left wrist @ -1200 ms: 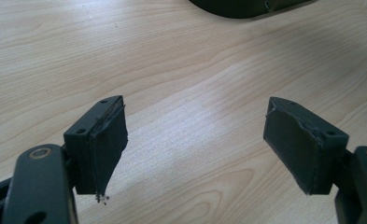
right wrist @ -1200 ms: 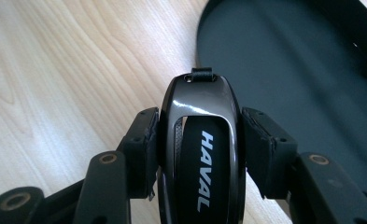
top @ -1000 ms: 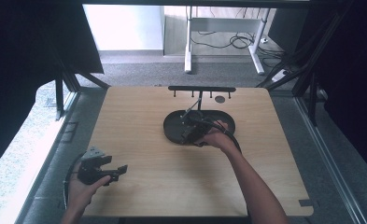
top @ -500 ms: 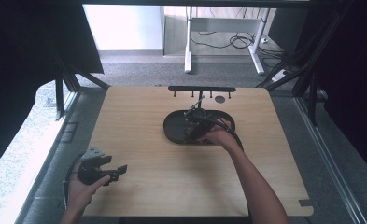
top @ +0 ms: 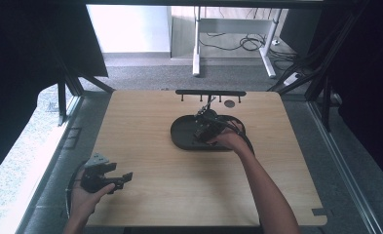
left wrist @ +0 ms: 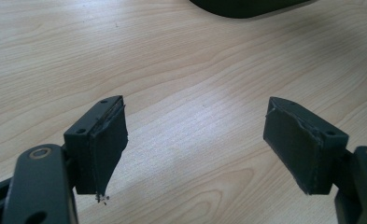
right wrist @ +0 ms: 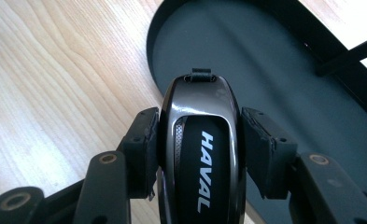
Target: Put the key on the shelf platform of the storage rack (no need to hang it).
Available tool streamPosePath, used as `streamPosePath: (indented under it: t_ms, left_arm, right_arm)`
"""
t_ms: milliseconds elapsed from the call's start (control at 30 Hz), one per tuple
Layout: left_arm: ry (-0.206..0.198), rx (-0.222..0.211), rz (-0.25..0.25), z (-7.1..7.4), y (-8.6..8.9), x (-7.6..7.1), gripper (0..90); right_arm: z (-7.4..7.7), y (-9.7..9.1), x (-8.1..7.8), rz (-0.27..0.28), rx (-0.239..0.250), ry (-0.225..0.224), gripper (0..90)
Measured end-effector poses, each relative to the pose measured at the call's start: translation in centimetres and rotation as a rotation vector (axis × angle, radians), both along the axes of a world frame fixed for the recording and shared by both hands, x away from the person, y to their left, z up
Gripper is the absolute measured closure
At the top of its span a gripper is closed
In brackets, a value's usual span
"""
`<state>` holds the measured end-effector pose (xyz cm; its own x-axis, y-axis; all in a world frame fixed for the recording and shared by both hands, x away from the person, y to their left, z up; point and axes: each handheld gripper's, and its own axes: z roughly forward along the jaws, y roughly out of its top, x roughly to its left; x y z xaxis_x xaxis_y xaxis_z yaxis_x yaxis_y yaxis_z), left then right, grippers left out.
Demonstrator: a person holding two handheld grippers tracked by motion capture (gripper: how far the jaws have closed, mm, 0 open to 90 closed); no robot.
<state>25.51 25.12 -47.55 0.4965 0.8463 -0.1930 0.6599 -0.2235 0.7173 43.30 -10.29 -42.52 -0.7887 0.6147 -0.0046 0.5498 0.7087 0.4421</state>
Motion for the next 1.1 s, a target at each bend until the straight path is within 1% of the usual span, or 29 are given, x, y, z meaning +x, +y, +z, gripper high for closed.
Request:
streamPosePath:
  t_ms: [167, 267, 300, 333, 367, 433, 467, 567, 633, 700, 767, 800, 967, 1033, 1100]
  left_arm:
    - [0.0, -0.002, 0.002, 0.0, 0.1, 0.0, 21.8]
    - [0.0, -0.003, 0.002, 0.0, 0.2, 0.0, 21.7]
    - [0.0, -0.002, 0.002, 0.0, 0.2, 0.0, 21.8]
    - [0.001, -0.003, 0.004, 0.0, 0.3, 0.0, 21.8]
    - [0.001, -0.003, 0.004, 0.0, 0.3, 0.0, 21.8]
    - [0.003, -0.003, 0.004, 0.0, 0.3, 0.0, 21.8]
    - [0.003, -0.003, 0.004, 0.0, 0.3, 0.0, 21.8]
    - [0.006, 0.0, 0.002, -0.1, 0.2, 0.1, 21.7]
    - [0.008, 0.0, -0.001, -0.1, 0.1, 0.1, 21.7]
    - [0.008, 0.001, -0.002, -0.1, 0.1, 0.1, 21.7]
    - [0.009, 0.001, -0.002, -0.2, 0.0, 0.1, 21.7]
    - [0.01, 0.003, -0.004, -0.2, 0.0, 0.1, 21.7]
    - [0.014, 0.007, -0.009, -0.3, -0.2, 0.1, 21.7]
    - [0.015, 0.007, -0.01, -0.3, -0.3, 0.1, 21.7]
    - [0.015, 0.008, -0.009, -0.3, -0.3, 0.1, 21.7]
  right_arm:
    - [-0.6, 0.0, 0.9, -0.017, -0.006, 0.005, 49.1]
    - [-1.2, 0.1, 1.4, -0.017, -0.015, 0.005, 49.1]
    - [-1.4, 0.1, 1.6, -0.019, -0.018, 0.009, 49.1]
    - [-1.9, 0.1, 2.0, -0.024, -0.027, 0.009, 49.1]
    - [-1.9, 0.1, 2.0, -0.024, -0.027, 0.009, 49.1]
    - [-2.6, 0.1, 2.5, -0.034, -0.033, 0.016, 49.0]
    - [-2.6, 0.1, 2.5, -0.034, -0.033, 0.016, 49.0]
    - [-3.1, -0.2, 3.2, -0.039, -0.028, 0.024, 49.0]
    - [-3.2, -0.2, 3.3, -0.042, -0.029, 0.026, 49.0]
    - [-3.8, -0.5, 3.5, -0.055, -0.045, 0.03, 49.0]
    - [-4.0, -0.5, 3.6, -0.056, -0.049, 0.031, 49.0]
    - [-4.5, -0.8, 3.7, -0.065, -0.051, 0.03, 49.0]
    - [-5.0, -1.2, 4.0, -0.079, -0.054, 0.035, 48.9]
    - [-5.1, -1.4, 4.1, -0.081, -0.043, 0.032, 49.0]
    - [-5.2, -1.6, 4.2, -0.082, -0.05, 0.024, 48.9]
